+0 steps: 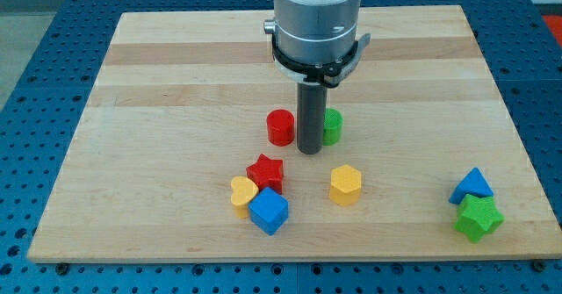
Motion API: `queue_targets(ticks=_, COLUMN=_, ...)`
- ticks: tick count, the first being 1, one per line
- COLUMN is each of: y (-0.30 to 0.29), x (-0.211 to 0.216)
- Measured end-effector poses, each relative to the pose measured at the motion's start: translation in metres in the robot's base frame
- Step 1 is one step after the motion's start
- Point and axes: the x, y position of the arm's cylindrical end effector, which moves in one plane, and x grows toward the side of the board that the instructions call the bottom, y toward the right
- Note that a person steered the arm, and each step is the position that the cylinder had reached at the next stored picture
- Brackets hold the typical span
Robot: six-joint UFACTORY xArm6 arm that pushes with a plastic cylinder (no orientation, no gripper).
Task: Place the cube at the bottom of the green circle
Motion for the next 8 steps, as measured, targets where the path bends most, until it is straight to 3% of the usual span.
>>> queue_targets(ticks=2, y=0.000, x=0.006)
queue_targets(ticks=3, y=0.000, x=0.080)
queue_targets(ticks=5, y=-0.003, x=0.135)
queue_targets(ticks=6, y=-0.003, x=0.137)
queue_targets(ticks=8, y=-0.097, x=0.137)
